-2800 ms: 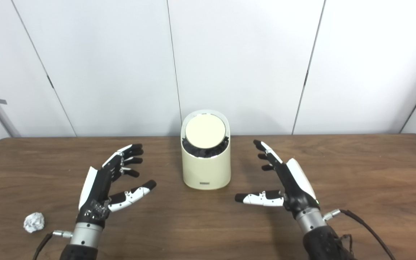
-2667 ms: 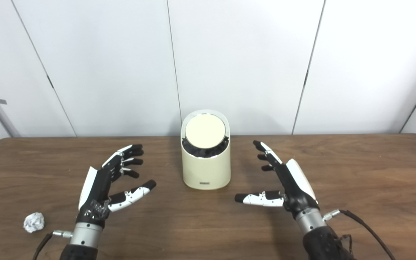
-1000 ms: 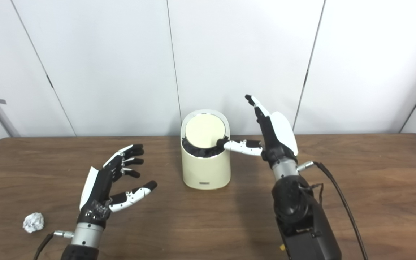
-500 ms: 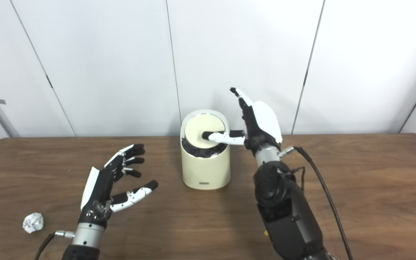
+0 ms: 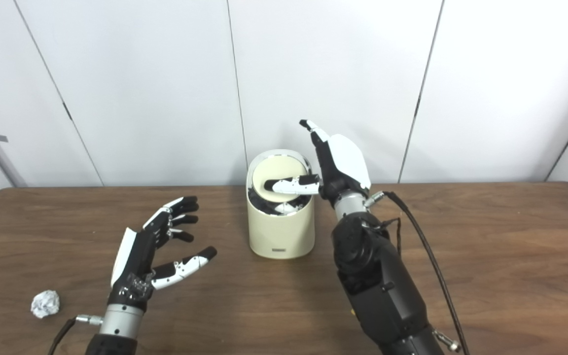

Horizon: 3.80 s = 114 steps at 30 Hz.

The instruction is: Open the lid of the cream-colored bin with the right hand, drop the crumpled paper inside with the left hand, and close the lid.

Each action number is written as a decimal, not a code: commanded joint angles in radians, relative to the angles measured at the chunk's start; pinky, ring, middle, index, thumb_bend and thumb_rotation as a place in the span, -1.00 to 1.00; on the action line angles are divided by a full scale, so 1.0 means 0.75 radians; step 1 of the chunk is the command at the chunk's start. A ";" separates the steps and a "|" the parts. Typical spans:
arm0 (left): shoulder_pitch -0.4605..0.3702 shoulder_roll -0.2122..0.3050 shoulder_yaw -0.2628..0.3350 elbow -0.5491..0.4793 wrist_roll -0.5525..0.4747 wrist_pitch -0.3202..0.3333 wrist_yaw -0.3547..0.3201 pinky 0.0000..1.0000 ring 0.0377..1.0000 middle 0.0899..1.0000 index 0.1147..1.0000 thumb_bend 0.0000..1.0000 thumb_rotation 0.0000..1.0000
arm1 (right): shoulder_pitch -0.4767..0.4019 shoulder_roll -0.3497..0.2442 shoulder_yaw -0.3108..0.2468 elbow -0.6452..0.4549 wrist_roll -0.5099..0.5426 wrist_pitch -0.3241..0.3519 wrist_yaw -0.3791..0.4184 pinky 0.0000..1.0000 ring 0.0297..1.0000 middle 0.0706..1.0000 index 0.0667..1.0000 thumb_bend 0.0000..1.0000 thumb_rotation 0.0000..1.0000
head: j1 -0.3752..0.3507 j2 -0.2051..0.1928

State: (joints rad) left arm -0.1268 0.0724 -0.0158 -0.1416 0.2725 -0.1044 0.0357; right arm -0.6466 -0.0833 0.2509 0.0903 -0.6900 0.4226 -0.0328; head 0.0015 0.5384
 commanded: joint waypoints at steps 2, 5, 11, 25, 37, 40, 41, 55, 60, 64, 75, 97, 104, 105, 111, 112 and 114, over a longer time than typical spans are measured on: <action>-0.033 0.000 0.000 -0.036 -0.003 -0.022 0.013 0.20 0.48 0.57 0.58 0.42 -0.78 | -0.077 0.000 0.004 -0.014 -0.015 -0.008 -0.007 0.64 0.85 0.86 0.83 0.65 -0.22 | 0.000 0.006; -0.029 0.001 0.001 -0.039 -0.002 -0.023 0.013 0.19 0.48 0.56 0.58 0.43 -0.74 | -0.073 -0.006 0.005 -0.006 -0.015 -0.008 -0.009 0.64 0.84 0.86 0.83 0.63 -0.24 | 0.002 0.009; -0.022 0.004 0.004 -0.044 -0.002 -0.024 0.013 0.19 0.46 0.56 0.57 0.42 -0.75 | -0.059 -0.015 -0.006 0.025 -0.011 -0.016 -0.031 0.60 0.79 0.82 0.79 0.65 -0.35 | 0.000 0.012; -0.013 0.004 0.004 -0.057 -0.008 -0.013 0.008 0.19 0.47 0.56 0.58 0.43 -0.75 | -0.027 -0.049 0.013 0.047 -0.023 -0.009 -0.017 0.60 0.77 0.81 0.78 0.44 -0.68 | -0.002 0.023; -0.015 0.001 0.004 -0.060 -0.006 -0.010 0.008 0.20 0.47 0.56 0.57 0.41 -0.74 | -0.017 -0.086 0.057 0.064 -0.056 -0.035 -0.025 0.57 0.76 0.81 0.77 0.49 -1.00 | 0.001 0.030; -0.016 0.002 0.003 -0.064 -0.006 -0.003 0.006 0.20 0.48 0.56 0.58 0.41 -0.75 | -0.017 -0.092 0.065 0.064 -0.052 -0.033 -0.023 0.58 0.77 0.82 0.77 0.50 -1.00 | 0.008 0.026; -0.016 0.002 0.003 -0.062 -0.007 -0.002 0.006 0.22 0.48 0.57 0.58 0.41 -0.75 | -0.017 -0.093 0.066 0.064 -0.049 -0.036 -0.023 0.59 0.77 0.82 0.77 0.49 -1.00 | 0.008 0.026; -0.029 0.005 0.005 -0.050 -0.017 -0.011 0.006 0.20 0.47 0.57 0.59 0.41 -0.75 | 0.016 -0.080 -0.133 -0.128 0.252 -0.134 0.028 0.32 0.65 0.82 0.81 0.30 -0.04 | 0.008 0.017; -0.032 0.008 0.007 -0.053 -0.012 -0.010 0.007 0.16 0.47 0.56 0.58 0.41 -0.75 | 0.112 -0.165 -0.223 -0.217 0.360 -0.202 0.043 0.33 0.62 0.78 0.79 0.41 0.01 | 0.006 0.017; -0.038 0.012 0.009 -0.046 -0.015 -0.015 0.006 0.18 0.48 0.56 0.59 0.41 -0.75 | 0.204 -0.225 -0.245 -0.236 0.413 -0.313 0.049 0.29 0.60 0.77 0.80 0.53 0.01 | 0.004 0.018; -0.045 0.015 0.004 -0.035 -0.004 -0.023 0.007 0.18 0.45 0.56 0.58 0.41 -0.74 | 0.439 -0.305 -0.174 -0.307 0.406 -0.428 0.124 0.39 0.71 0.82 0.86 0.82 -0.08 | 0.006 0.016; 0.021 -0.054 -0.043 -0.086 0.182 -0.017 0.104 0.20 0.47 0.57 0.59 0.43 -0.66 | 0.528 -0.319 -0.256 -0.328 0.475 -0.415 0.186 0.62 0.81 0.92 0.92 0.67 -0.35 | 0.533 -0.041; 0.116 0.103 0.040 -0.391 0.384 0.168 -0.011 0.17 0.43 0.56 0.61 0.39 -0.74 | 0.507 -0.326 -0.258 -0.391 0.479 -0.346 0.225 0.57 0.80 0.93 0.92 0.67 -0.32 | 0.570 -0.048; 0.128 0.140 0.067 -0.437 0.382 0.192 -0.037 0.13 0.41 0.55 0.59 0.40 -0.79 | 0.505 -0.327 -0.259 -0.397 0.479 -0.338 0.231 0.55 0.80 0.93 0.92 0.67 -0.32 | 0.574 -0.051; 0.162 0.285 0.190 -0.559 0.310 0.277 -0.117 -0.10 0.19 0.39 0.40 0.41 -0.99 | 0.495 -0.330 -0.259 -0.362 0.472 -0.391 0.215 0.43 0.75 0.87 0.88 0.70 -0.32 | 0.597 -0.058; 0.166 0.302 0.208 -0.565 0.292 0.279 -0.127 -0.10 0.17 0.37 0.38 0.41 -0.99 | 0.494 -0.330 -0.259 -0.357 0.475 -0.398 0.214 0.42 0.75 0.87 0.88 0.70 -0.31 | 0.597 -0.058; 0.182 0.377 0.255 -0.587 0.291 0.296 -0.165 -0.09 0.15 0.36 0.37 0.40 -1.00 | 0.491 -0.334 -0.254 -0.351 0.465 -0.406 0.214 0.41 0.74 0.86 0.88 0.69 -0.30 | 0.601 -0.062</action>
State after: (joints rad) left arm 0.0233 0.3083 0.1487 -0.5363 0.4967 0.1125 -0.0823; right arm -0.2399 -0.3167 0.0692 -0.1593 -0.3396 0.1637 0.1428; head 0.4541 0.4909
